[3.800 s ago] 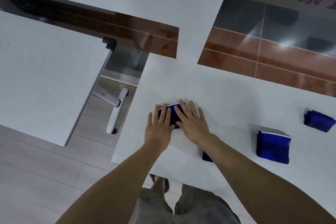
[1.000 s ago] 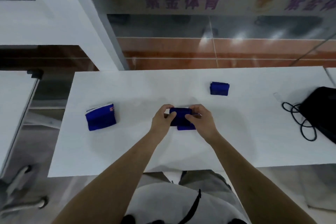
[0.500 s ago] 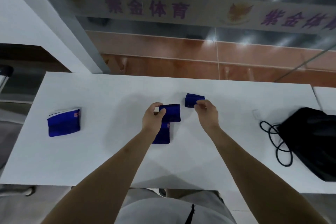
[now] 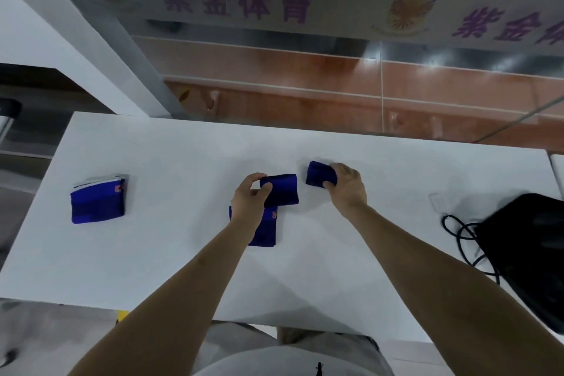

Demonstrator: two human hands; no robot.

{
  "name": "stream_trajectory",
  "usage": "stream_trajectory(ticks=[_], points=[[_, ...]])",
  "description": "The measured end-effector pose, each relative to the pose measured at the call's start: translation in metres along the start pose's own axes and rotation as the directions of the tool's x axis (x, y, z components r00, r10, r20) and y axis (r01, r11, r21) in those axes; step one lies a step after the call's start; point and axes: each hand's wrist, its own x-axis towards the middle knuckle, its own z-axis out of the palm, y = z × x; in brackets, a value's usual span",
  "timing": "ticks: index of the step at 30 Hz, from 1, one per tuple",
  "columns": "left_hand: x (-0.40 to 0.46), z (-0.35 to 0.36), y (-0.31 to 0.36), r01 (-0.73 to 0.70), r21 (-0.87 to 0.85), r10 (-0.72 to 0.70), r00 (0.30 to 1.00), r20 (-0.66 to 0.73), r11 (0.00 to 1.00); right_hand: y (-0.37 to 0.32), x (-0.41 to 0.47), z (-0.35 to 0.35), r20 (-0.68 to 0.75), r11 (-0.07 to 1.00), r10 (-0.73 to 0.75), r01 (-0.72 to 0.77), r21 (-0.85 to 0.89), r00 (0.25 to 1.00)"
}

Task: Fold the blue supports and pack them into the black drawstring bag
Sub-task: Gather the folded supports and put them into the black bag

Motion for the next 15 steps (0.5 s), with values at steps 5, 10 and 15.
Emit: stream_trajectory(ticks=[5,10,15], points=[[-0.01,-0.002,-0.004,0.027,-0.053,-0.027,1.0,-0.003,0.998,0.001,-0.016,0.005,-0.054,0.999,-0.037,0.037,-0.003,0.998],[-0.021,-0.008,-0.011,0.032,-0.104,-0.031,0.999,0.01,0.994,-0.005,-0.026,0.004,-0.025,0.991,0.017,-0.013,0.131,1.0],[-0.041,-0.011,-0.015,0.018,-0.179,-0.016,1.0,0.012,0.984,-0.012,-0.052,0.0,0.012,0.89,0.155,-0.145,0.432,0.988]])
